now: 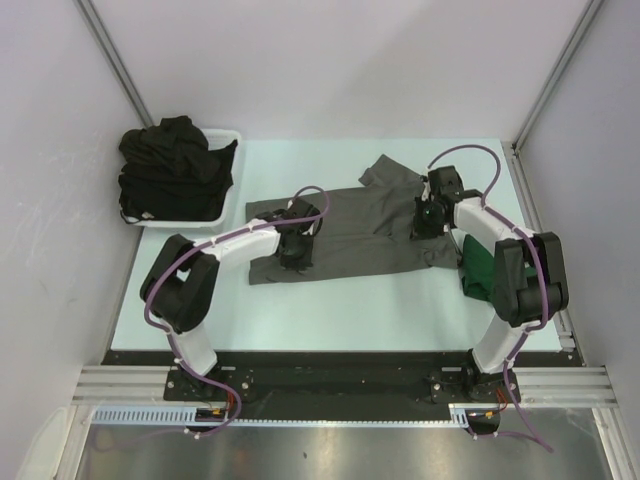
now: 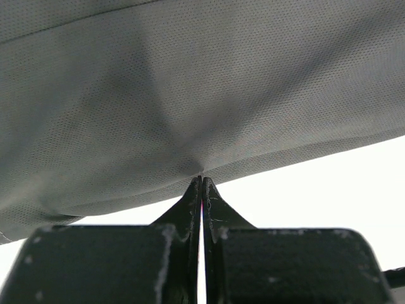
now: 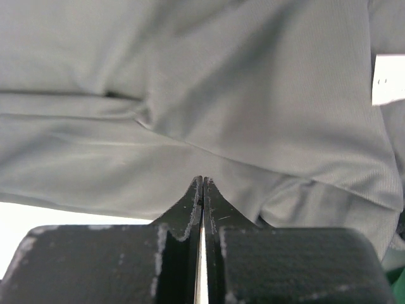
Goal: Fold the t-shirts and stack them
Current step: Fold the flattened tshirt in 1/3 of the way
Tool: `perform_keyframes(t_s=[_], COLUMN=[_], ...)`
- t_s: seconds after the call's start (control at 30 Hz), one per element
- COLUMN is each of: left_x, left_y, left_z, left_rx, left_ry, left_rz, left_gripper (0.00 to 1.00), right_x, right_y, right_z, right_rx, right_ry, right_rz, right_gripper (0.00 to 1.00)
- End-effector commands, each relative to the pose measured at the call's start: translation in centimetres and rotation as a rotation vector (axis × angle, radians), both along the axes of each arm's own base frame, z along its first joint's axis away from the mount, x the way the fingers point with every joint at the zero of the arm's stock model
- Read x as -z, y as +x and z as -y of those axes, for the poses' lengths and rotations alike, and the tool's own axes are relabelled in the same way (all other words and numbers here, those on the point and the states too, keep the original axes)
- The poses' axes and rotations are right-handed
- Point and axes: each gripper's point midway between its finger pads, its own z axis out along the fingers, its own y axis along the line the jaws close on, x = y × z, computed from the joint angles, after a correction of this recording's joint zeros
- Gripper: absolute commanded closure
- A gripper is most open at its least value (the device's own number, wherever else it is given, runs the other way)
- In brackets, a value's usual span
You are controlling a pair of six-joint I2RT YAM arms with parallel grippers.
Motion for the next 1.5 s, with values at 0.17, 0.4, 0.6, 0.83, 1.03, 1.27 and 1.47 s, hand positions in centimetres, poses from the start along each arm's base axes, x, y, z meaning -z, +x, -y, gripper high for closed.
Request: perform_keyframes(t_s=[0.17, 0.4, 0.6, 0.83, 1.03, 1.27, 1.47], left_x=[-0.7, -0.1, -2.7, -7.1, -3.3, -0.9, 0.8], left_y=[0.9, 1.4, 2.9, 5.0, 5.0, 5.3, 6.1], left_z=[0.5, 0.6, 2.1, 3.0, 1.8, 1.1, 0.0], left_rx=[-0.018, -0.025, 0.003, 0.023, 0.031, -0.009, -0.032], left_ry=[-0.006, 0.008, -0.036, -0.066, 0.033, 0.056, 0.105], left_rz=[0.065, 0.066, 0.103, 0.203, 0.159, 0.169, 0.198], left_gripper=[1.0, 1.0, 1.0, 1.0, 1.0, 1.0, 1.0], right_x=[-0.5, -0.5, -0.2, 0.4, 2.0, 1.4, 2.1], right_y=[-0.8, -0.9, -0.3, 1.0, 2.0, 3.4, 3.2], right_z=[1.5, 2.8, 3.5, 3.2, 3.2, 3.6, 3.4], right_rx=[0.009, 0.011, 0.034, 0.049, 0.064, 0.076, 0.068], right_ry=[-0.066, -0.116, -0.136, -0.131, -0.178, -0.199, -0.195], right_rz=[0.031, 0.032, 0.022, 0.033, 0.044, 0.086, 0.075], right_gripper=[1.0, 1.0, 1.0, 1.0, 1.0, 1.0, 1.0])
